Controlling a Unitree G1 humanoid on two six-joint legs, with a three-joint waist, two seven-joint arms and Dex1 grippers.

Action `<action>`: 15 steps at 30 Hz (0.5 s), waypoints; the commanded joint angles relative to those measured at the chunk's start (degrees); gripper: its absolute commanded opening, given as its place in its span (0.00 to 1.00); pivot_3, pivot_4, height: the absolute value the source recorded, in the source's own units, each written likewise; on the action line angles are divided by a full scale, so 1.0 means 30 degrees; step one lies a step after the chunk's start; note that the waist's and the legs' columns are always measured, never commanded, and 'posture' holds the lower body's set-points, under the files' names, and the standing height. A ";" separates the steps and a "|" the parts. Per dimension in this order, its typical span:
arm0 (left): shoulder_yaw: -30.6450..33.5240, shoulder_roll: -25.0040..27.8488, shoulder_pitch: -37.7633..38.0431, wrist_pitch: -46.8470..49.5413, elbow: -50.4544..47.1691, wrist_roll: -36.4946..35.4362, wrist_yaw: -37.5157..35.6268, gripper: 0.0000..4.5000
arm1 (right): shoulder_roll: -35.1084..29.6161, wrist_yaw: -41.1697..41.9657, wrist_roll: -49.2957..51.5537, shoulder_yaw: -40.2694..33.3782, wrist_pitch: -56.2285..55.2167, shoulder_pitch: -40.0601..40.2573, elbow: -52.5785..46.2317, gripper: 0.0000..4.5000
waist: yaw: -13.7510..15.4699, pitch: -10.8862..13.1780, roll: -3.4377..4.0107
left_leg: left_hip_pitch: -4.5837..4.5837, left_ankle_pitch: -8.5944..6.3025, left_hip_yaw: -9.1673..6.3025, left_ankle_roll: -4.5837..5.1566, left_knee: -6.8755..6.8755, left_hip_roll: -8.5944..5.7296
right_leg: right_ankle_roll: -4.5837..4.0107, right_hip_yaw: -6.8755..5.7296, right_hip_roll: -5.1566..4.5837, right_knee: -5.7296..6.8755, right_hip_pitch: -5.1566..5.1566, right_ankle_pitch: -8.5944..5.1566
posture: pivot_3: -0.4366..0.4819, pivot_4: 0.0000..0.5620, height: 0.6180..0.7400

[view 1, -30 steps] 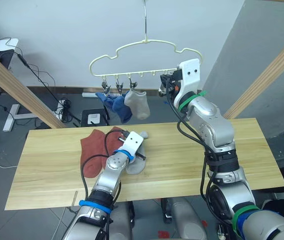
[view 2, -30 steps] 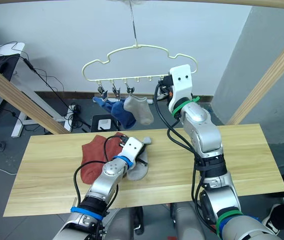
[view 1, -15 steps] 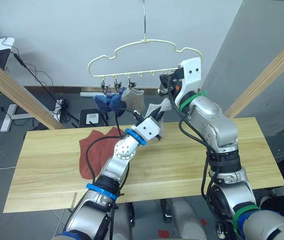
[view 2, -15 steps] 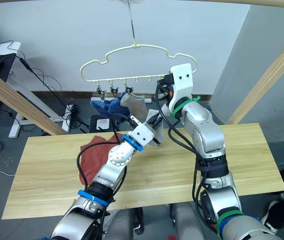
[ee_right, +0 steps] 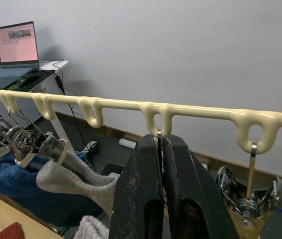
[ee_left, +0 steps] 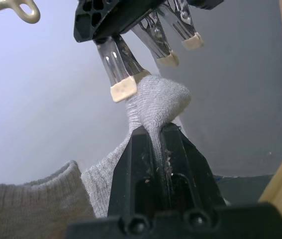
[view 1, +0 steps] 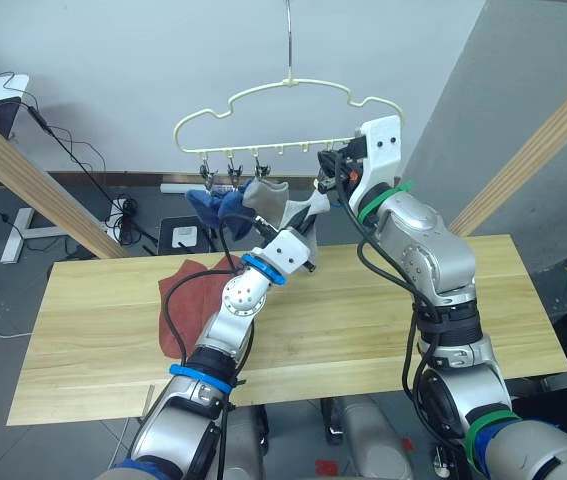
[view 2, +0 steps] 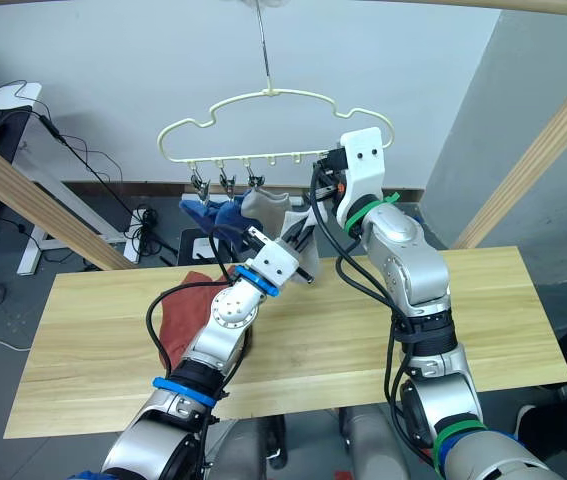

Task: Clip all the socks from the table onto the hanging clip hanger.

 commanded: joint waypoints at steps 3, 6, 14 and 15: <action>0.0187 -0.0268 -0.0496 -0.0499 -0.0250 -0.0118 0.0239 0.00 | 0.0032 0.0078 0.0401 -0.0046 0.0286 -0.0004 -0.0789 0.00 | -0.0002 0.0000 0.0000 | 0.0000 0.0000 -0.0001 0.0000 0.0000 0.0001 | 0.0000 -0.0001 0.0000 0.0000 0.0001 0.0000 | 0.25 0.53 1.00; 0.0176 -0.0407 -0.0601 -0.0416 -0.0402 -0.0167 0.0226 0.00 | 0.0071 0.0076 0.0522 -0.0051 0.0411 0.0012 -0.0799 0.00 | 0.0003 0.0000 0.0000 | 0.0000 0.0000 -0.0002 0.0000 -0.0001 0.0002 | 0.0000 -0.0004 0.0001 0.0000 0.0000 0.0000 | 0.26 0.53 1.00; 0.0213 -0.0520 -0.0845 -0.0332 -0.0289 -0.0136 0.0283 0.00 | 0.0383 -0.0186 0.1333 -0.0570 0.0835 0.0028 -0.1288 0.44 | 0.0006 0.0000 0.0000 | 0.0000 0.0000 -0.0001 0.0000 -0.0001 0.0001 | 0.0000 -0.0002 0.0000 0.0000 0.0000 0.0000 | 0.25 0.52 1.00; 0.0202 -0.0555 -0.0907 -0.0311 -0.0227 -0.0137 0.0283 0.00 | 0.0416 -0.0260 0.1440 -0.0657 0.1026 0.0072 -0.1508 0.52 | 0.0007 0.0000 0.0000 | 0.0000 0.0000 0.0000 -0.0001 -0.0001 0.0001 | 0.0001 -0.0002 0.0000 -0.0001 0.0000 0.0000 | 0.25 0.52 1.00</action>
